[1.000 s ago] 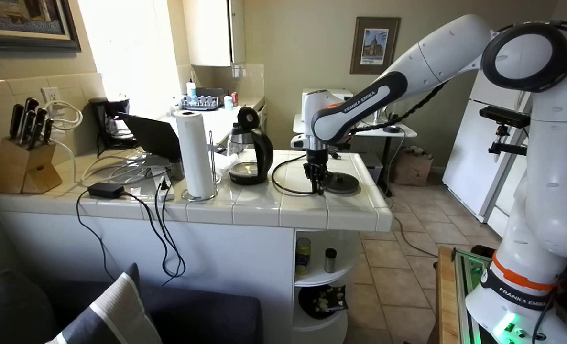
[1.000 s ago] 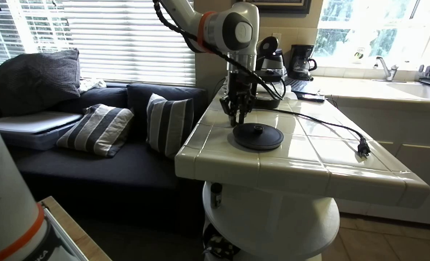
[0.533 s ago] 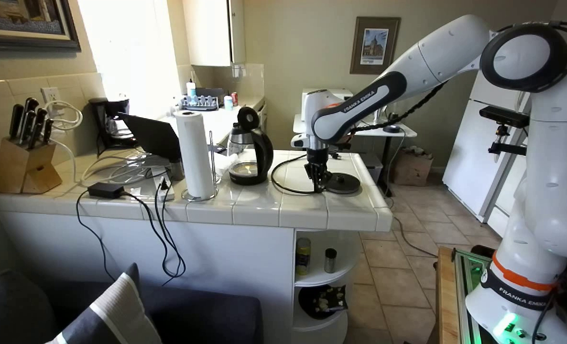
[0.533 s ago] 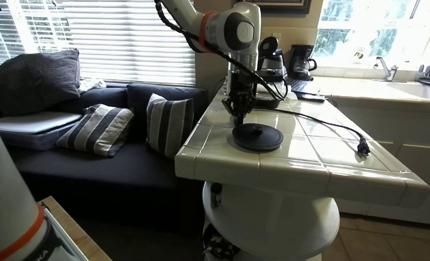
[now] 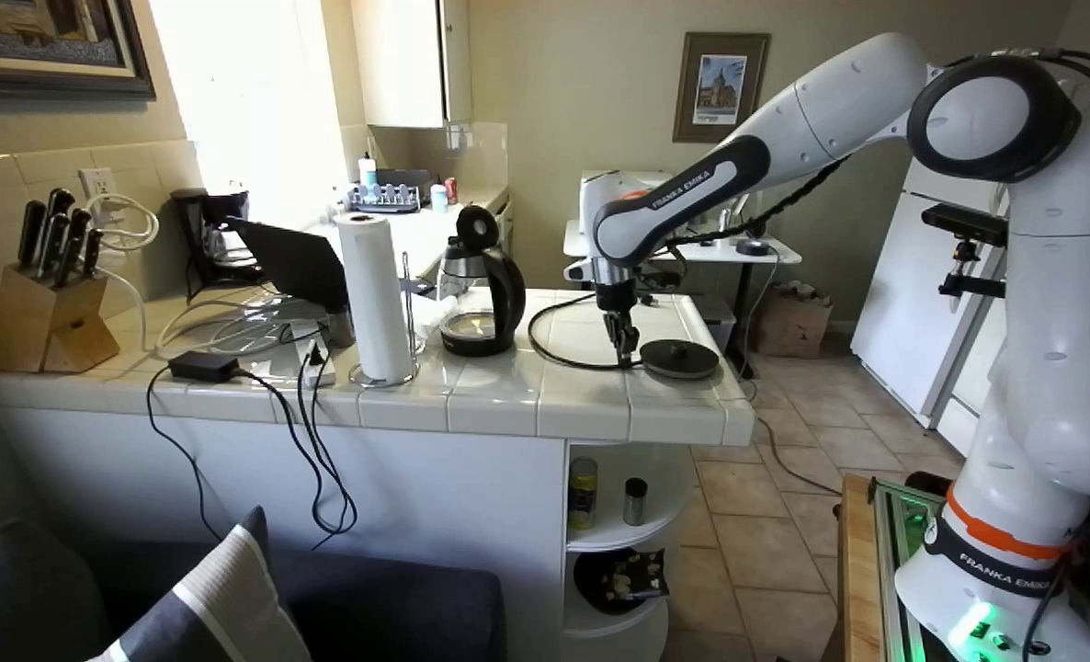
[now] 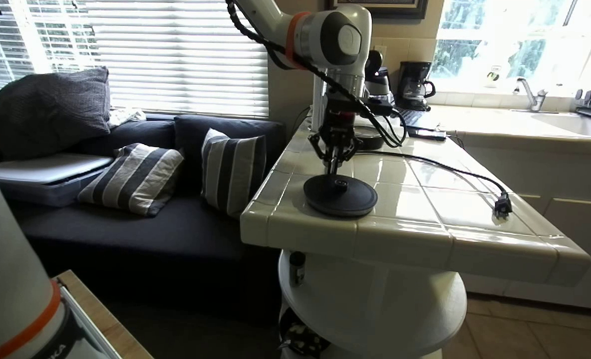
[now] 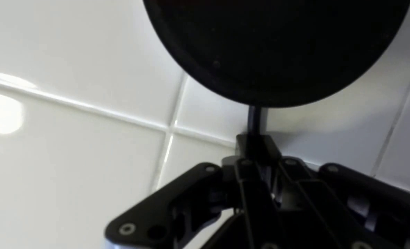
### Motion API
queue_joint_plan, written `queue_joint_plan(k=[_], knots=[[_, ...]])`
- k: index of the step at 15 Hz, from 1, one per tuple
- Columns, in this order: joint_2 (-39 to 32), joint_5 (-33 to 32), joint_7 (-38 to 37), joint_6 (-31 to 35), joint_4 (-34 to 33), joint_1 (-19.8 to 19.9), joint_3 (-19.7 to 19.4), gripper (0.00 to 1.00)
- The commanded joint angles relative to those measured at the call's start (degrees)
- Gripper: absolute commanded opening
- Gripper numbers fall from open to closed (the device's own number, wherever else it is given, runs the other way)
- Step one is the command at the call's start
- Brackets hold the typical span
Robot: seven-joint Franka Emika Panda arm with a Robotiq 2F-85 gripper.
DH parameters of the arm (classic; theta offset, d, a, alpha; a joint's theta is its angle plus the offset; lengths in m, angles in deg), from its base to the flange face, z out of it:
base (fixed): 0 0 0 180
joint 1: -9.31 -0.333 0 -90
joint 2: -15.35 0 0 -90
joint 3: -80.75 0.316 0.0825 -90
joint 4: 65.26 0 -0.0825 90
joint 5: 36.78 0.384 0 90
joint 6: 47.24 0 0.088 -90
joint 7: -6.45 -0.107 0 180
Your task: Move the kettle base forward
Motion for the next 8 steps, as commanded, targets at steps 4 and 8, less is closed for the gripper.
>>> queue_joint_plan(k=[4,8], knots=[[-5.6,3.3,-14.2,-11.4,-10.4,2.5,-0.4,0.03],[-8.6,4.7,-23.9,-14.0,-16.3,3.8,-0.6,0.03]])
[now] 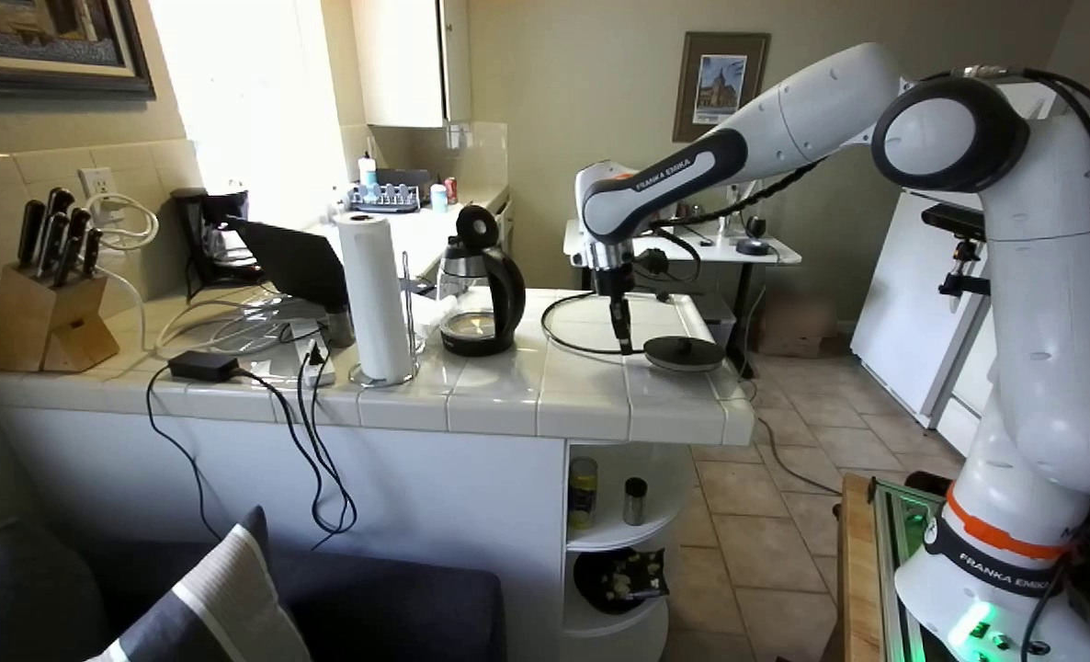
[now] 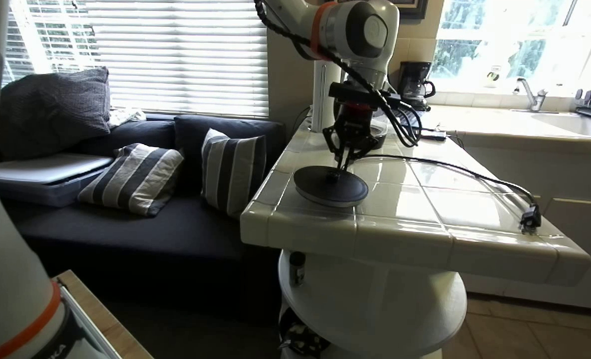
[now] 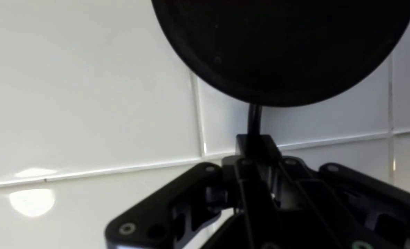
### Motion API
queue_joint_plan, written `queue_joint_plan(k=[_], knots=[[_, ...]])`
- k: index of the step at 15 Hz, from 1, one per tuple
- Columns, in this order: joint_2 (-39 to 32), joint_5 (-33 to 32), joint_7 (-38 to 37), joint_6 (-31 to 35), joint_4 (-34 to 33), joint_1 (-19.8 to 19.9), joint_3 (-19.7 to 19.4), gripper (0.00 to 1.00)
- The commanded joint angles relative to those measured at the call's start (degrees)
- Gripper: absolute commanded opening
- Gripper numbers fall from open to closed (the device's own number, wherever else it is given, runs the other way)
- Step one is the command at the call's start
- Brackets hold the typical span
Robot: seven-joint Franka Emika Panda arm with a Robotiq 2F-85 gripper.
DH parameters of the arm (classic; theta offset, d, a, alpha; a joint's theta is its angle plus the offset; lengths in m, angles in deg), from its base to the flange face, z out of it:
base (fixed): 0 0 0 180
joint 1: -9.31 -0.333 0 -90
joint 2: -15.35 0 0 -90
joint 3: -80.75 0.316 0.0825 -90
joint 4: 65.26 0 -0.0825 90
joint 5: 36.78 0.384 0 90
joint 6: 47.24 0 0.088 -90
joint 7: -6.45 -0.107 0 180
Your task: Move the kettle base forward
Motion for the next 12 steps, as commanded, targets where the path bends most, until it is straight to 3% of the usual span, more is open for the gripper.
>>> queue_joint_plan(k=[1,12], knots=[[-4.2,1.9,-9.3,-3.6,-7.0,1.1,-0.2,0.03],[-9.4,2.5,-37.7,-4.1,-13.9,2.2,-3.9,0.03]])
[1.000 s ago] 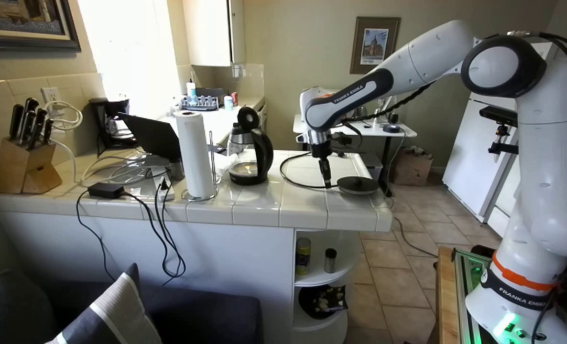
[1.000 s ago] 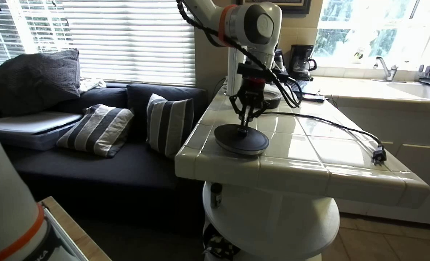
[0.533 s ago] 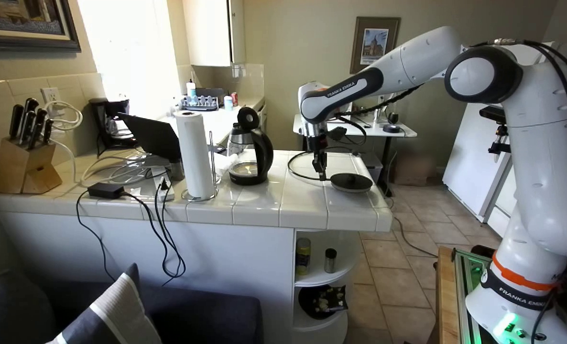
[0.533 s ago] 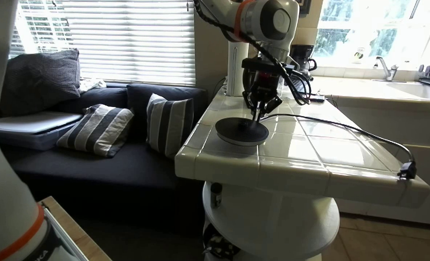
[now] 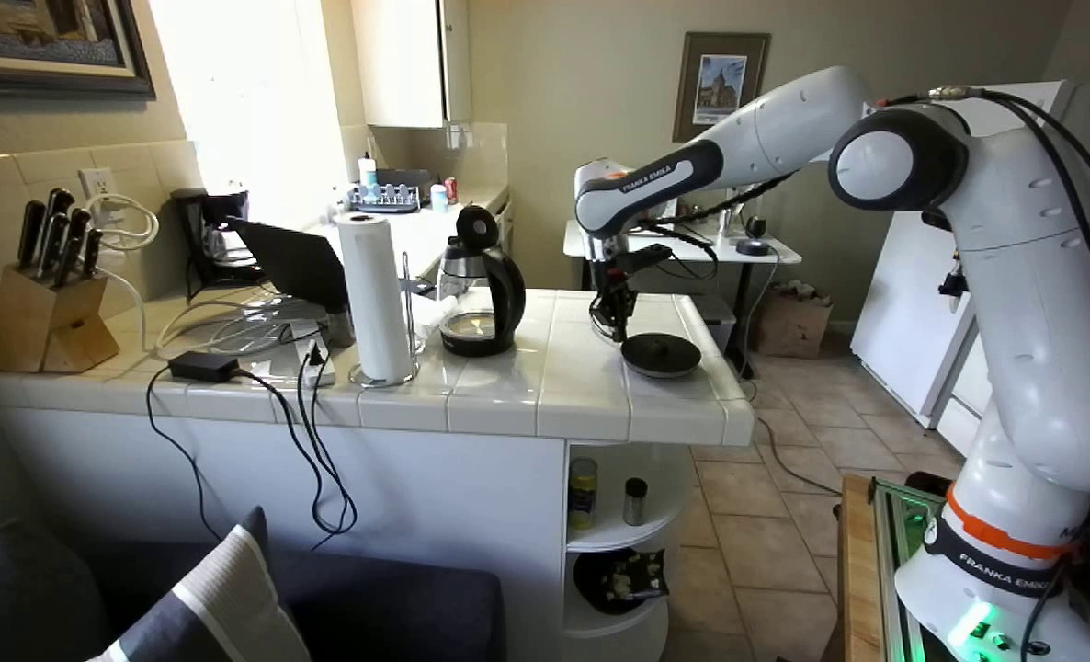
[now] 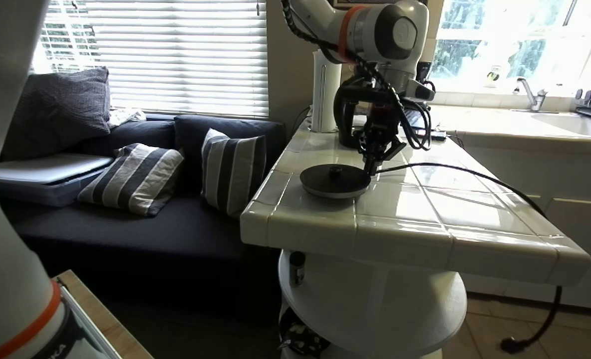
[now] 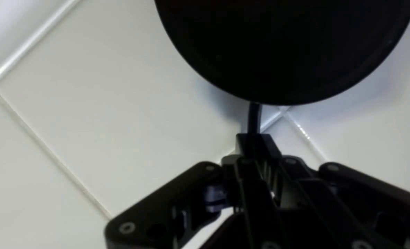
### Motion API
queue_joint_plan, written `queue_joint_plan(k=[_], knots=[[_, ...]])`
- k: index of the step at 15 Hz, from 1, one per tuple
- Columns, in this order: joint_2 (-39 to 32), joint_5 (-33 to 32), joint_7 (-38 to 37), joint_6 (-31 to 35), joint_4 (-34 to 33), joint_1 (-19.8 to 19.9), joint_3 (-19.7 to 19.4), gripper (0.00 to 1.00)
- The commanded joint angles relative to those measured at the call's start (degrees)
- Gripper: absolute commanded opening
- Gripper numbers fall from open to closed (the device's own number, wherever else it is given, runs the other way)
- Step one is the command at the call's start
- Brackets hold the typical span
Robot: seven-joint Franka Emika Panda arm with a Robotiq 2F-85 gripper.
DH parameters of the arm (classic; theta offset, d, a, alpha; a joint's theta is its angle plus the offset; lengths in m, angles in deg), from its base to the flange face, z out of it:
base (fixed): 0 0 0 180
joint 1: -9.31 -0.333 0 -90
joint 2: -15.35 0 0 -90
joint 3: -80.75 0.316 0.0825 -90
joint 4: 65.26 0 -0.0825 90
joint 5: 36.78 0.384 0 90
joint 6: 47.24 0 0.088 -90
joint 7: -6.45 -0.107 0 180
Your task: Move the kettle base forward
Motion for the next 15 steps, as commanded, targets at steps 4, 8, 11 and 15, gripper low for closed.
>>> queue_joint_plan(k=[4,8,11,15], knots=[[-3.5,5.0,-12.1,-6.1,-6.3,2.1,-1.6,0.03],[-2.0,4.1,-9.3,-3.5,-4.1,2.0,-1.7,0.11],[-2.0,4.0,-9.3,-3.5,-4.1,1.9,-1.6,0.11],[-4.8,6.0,-15.5,-5.1,-8.2,1.9,-2.2,0.03]])
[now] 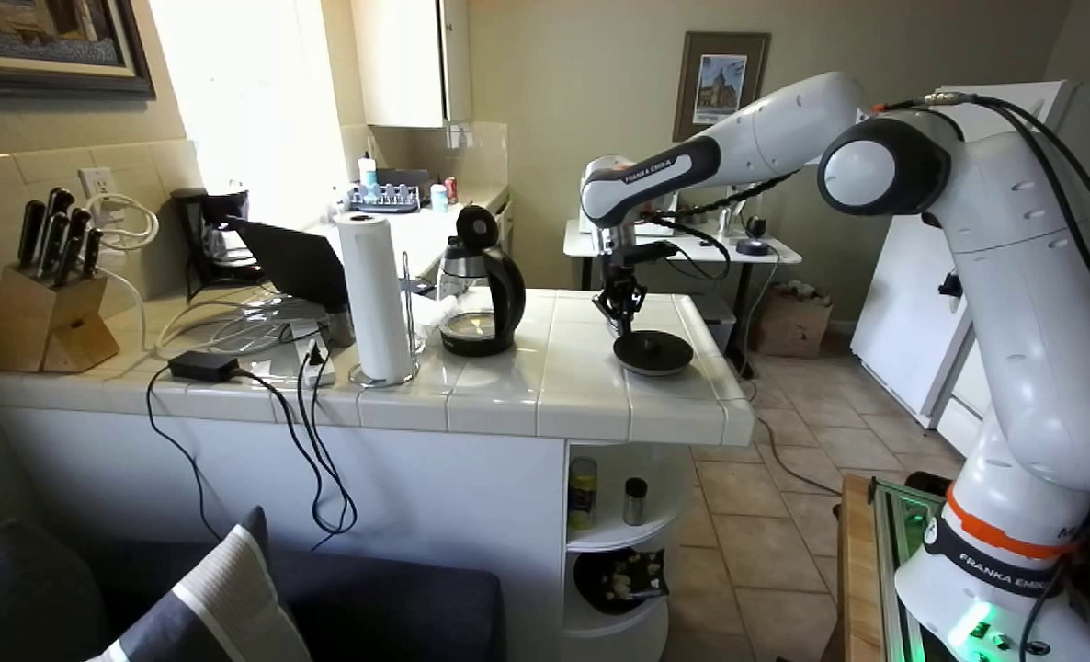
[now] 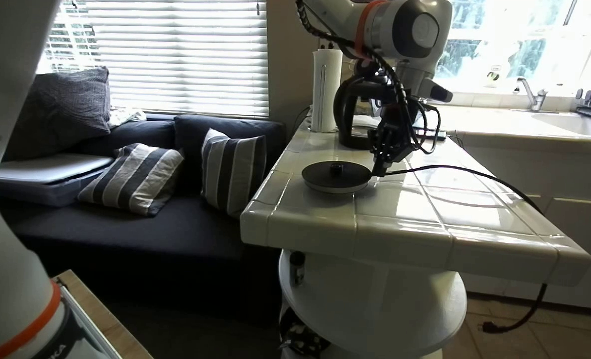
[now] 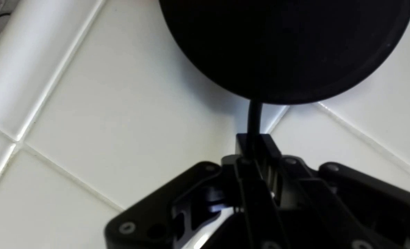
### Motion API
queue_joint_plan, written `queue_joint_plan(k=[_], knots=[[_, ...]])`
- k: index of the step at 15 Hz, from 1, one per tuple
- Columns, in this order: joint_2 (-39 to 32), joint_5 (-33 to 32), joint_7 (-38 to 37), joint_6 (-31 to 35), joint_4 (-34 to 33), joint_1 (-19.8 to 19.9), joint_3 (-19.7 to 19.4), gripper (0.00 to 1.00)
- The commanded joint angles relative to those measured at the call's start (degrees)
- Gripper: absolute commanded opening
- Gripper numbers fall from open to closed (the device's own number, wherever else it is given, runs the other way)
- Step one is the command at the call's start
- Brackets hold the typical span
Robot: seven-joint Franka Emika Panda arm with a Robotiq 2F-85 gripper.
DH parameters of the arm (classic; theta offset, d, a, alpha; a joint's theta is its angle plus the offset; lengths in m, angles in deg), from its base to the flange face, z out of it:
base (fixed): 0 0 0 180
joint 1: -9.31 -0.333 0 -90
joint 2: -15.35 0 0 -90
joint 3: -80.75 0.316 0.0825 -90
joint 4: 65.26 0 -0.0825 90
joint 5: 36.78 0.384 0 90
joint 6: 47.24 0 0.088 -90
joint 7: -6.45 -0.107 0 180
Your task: Move the kettle base forward
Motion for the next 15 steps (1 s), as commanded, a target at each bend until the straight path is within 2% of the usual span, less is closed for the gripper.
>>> queue_joint_plan(k=[1,9,12,13,14,15], knots=[[-3.8,2.4,-8.5,-2.0,-5.6,-0.2,-0.9,0.03],[-14.6,7.2,-29.6,-7.9,-20.7,0.7,-2.4,0.03],[-17.8,7.6,-34.2,-9.6,-25.1,1.4,-2.3,0.03],[-18.4,7.6,-35.3,-10.3,-26.2,1.6,-2.2,0.16],[-18.9,7.7,-35.8,-11.0,-27.3,1.9,-2.0,0.37],[-19.2,7.8,-36.3,-11.3,-28.1,2.1,-1.9,0.41]])
